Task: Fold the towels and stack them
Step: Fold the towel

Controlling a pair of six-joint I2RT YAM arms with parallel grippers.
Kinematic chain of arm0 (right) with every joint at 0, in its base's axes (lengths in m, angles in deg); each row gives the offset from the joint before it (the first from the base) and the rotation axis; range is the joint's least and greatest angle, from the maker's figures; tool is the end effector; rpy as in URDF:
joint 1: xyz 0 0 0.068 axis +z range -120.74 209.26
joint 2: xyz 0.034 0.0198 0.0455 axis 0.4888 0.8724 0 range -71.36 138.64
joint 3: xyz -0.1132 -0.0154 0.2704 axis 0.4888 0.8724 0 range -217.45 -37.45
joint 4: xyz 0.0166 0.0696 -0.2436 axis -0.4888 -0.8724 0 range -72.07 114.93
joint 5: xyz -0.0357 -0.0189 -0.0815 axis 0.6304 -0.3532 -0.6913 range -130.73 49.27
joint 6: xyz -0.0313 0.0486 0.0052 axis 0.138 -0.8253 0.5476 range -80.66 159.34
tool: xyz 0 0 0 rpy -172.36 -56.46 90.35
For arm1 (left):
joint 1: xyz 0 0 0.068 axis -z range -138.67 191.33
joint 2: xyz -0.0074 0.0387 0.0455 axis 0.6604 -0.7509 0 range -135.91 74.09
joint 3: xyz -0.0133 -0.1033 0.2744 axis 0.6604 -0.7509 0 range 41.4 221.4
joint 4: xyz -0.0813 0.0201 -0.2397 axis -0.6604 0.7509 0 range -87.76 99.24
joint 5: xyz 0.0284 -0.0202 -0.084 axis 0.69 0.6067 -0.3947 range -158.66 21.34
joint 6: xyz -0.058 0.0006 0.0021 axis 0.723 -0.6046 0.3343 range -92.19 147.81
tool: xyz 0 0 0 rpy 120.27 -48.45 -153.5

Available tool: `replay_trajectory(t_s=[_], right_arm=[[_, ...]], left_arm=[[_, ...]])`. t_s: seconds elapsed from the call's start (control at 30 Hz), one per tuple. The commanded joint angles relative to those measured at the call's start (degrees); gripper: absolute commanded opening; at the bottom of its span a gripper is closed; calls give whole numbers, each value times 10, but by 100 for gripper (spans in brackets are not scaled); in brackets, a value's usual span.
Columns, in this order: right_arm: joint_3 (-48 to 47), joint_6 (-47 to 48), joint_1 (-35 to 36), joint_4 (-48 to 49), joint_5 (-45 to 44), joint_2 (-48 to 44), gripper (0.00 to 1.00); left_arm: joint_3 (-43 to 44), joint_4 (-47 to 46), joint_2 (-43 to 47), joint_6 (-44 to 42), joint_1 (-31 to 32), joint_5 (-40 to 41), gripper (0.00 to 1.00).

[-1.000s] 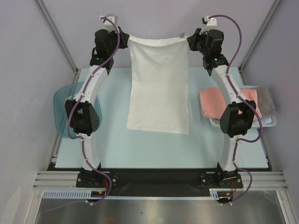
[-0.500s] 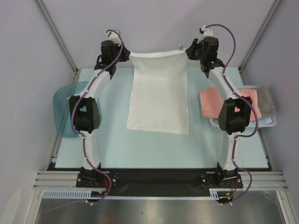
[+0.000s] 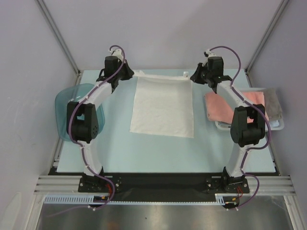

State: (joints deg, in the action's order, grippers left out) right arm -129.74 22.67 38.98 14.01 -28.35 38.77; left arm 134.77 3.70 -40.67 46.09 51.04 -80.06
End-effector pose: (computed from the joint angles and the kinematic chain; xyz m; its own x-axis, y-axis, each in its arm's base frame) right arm 0.4545 0.0869 0.3109 -0.5545 0.1892 -0.8104 -0.1995 0.9152 0.3502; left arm 0.4794 -0.0903 0.2975 -0.4716 -0.2312 -0.8510 0.2074 0.9089 -0.3618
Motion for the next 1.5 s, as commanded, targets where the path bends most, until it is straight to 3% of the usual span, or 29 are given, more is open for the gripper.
replay_trajectory(t_s=[0.0,0.47,1.0,1.47], right_arm=[[46,-26,-5,-7,27,-50,0],[145,-45,9,-69,25,-79,0],[215,-43,32,-102,-15,-161,0],[267,-47,56,-112,-34,-216,0]], left_arm=[[-44,-20,56,24,0,-16,0],[-201,7,117,68,42,40,0],[-240,115,175,97,74,133,0],[-298,120,233,104,104,163,0]])
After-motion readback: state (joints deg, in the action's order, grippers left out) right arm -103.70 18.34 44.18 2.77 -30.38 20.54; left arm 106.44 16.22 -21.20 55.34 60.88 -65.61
